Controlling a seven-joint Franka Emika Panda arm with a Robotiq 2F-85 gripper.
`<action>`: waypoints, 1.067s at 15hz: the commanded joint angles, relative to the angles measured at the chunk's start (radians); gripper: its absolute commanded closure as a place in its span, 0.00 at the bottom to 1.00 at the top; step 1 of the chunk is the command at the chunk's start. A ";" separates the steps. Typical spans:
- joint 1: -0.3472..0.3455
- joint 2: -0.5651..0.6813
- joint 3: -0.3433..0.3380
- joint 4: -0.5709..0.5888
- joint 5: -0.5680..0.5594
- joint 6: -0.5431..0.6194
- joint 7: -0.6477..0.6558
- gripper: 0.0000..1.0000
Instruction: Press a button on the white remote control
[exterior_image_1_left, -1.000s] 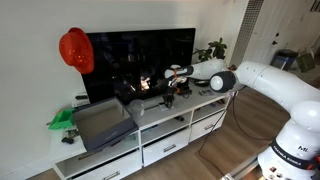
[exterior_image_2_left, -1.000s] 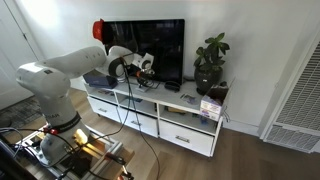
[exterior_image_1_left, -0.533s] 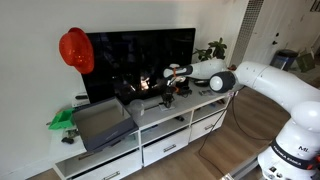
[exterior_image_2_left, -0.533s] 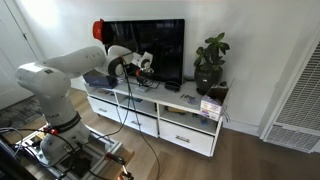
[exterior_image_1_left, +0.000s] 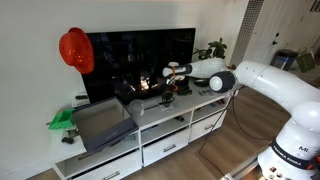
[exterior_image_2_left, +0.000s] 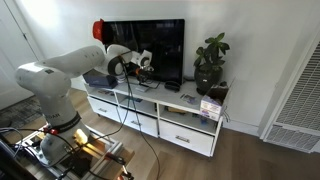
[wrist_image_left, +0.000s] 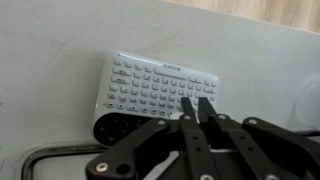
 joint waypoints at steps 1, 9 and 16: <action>0.018 -0.049 -0.024 -0.034 -0.017 -0.006 0.037 0.54; 0.074 -0.118 -0.131 -0.080 -0.053 0.047 0.273 0.01; 0.195 -0.178 -0.275 -0.254 -0.136 0.082 0.639 0.00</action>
